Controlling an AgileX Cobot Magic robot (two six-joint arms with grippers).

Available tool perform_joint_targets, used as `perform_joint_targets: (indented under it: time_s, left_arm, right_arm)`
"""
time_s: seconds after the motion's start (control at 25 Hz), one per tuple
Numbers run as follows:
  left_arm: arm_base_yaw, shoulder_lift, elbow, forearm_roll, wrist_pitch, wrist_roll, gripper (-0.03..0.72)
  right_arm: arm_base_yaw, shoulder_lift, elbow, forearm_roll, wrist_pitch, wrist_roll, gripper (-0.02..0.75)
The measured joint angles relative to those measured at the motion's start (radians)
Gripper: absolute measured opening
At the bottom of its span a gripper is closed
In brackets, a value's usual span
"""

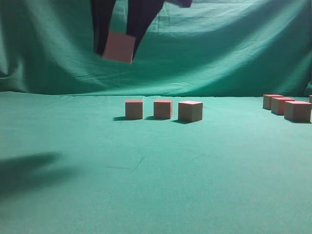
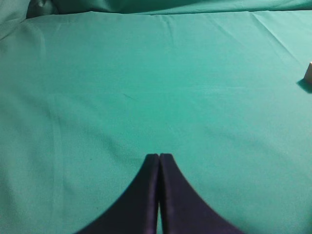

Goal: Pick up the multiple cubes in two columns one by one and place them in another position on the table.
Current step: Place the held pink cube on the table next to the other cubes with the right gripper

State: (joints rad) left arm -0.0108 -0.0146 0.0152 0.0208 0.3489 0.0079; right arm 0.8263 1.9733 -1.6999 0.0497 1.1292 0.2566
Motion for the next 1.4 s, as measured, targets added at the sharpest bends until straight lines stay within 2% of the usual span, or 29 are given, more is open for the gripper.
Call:
perform_joint_targets:
  time_s: [0.16, 0.68, 0.92, 1.08, 1.4]
  left_arm:
    - [0.0, 0.0, 0.0, 0.0, 0.0, 0.0, 0.0]
    - [0.0, 0.0, 0.0, 0.0, 0.0, 0.0, 0.0]
    - [0.0, 0.0, 0.0, 0.0, 0.0, 0.0, 0.0]
    - [0.0, 0.0, 0.0, 0.0, 0.0, 0.0, 0.0]
    - [0.0, 0.0, 0.0, 0.0, 0.0, 0.0, 0.0]
  right_arm:
    - [0.016, 0.109, -0.109, -0.092, -0.011, 0.078, 0.259]
    - [0.024, 0.223, -0.132, -0.124, -0.122, 0.37, 0.259]
    - [0.024, 0.228, -0.134, -0.264, -0.125, 0.51, 0.259]
    - [0.024, 0.228, -0.14, -0.344, -0.125, 0.532, 0.259]
    - [0.024, 0.228, -0.14, -0.358, -0.128, 0.54, 0.259]
